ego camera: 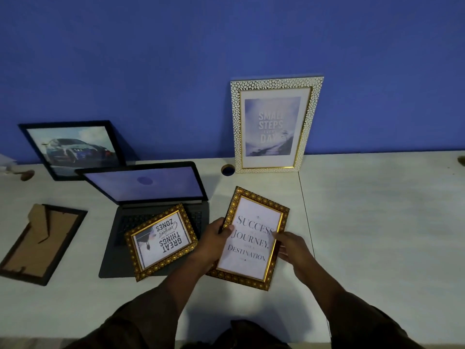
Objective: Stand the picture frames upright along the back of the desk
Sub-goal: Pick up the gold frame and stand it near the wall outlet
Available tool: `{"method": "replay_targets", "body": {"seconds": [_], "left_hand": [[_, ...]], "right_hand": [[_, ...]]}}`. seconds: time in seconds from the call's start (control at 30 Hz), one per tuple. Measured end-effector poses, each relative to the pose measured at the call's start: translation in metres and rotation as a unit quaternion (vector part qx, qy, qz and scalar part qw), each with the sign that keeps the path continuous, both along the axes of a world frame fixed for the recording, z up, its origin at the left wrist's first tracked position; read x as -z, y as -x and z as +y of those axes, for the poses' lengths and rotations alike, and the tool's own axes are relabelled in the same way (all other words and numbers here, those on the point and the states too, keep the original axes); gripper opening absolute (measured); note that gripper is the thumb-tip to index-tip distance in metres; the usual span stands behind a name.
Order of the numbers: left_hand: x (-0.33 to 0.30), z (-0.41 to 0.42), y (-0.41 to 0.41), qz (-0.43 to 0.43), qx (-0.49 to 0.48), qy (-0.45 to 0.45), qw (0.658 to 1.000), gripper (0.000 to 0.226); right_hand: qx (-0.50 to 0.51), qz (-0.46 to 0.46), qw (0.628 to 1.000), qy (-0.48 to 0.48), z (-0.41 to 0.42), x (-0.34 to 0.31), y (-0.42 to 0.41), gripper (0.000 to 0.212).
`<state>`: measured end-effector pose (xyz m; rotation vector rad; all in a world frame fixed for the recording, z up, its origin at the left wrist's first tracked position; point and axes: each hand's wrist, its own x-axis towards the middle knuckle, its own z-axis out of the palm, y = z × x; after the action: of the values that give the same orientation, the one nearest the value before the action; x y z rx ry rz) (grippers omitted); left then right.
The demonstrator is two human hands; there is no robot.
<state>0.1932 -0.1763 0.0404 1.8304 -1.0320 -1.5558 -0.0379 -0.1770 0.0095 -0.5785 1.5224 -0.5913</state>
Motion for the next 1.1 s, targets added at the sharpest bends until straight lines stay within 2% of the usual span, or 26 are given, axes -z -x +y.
{"method": "replay_targets", "body": {"seconds": [0.13,0.3,0.47,0.57,0.77,0.9,1.1], "left_hand": [[-0.023,0.022,-0.046,0.036,-0.07,0.031,0.996,0.021],[-0.048,0.067,-0.122,0.079,-0.142,0.06,0.985,0.024],[-0.066,0.13,-0.206,0.123,-0.203,0.101,0.966,0.025],[-0.077,0.171,-0.251,0.126,-0.231,0.114,0.958,0.025],[-0.093,0.236,-0.34,0.049,-0.283,0.114,0.951,0.027],[-0.109,0.257,-0.385,-0.01,-0.331,0.136,0.934,0.026],[-0.13,0.262,-0.439,-0.163,-0.334,0.138,0.918,0.03]], "right_hand": [[-0.076,0.029,0.993,0.09,0.004,-0.031,-0.034,0.016],[-0.172,0.066,0.963,0.197,0.021,-0.076,-0.104,0.019],[-0.242,0.067,0.936,0.248,0.055,-0.112,-0.193,0.027],[-0.278,0.07,0.921,0.264,0.074,-0.125,-0.246,0.024],[-0.361,0.065,0.878,0.307,0.103,-0.149,-0.358,0.021],[-0.408,0.065,0.85,0.326,0.1,-0.161,-0.416,0.017],[-0.454,0.051,0.818,0.349,0.075,-0.169,-0.49,0.021]]}}
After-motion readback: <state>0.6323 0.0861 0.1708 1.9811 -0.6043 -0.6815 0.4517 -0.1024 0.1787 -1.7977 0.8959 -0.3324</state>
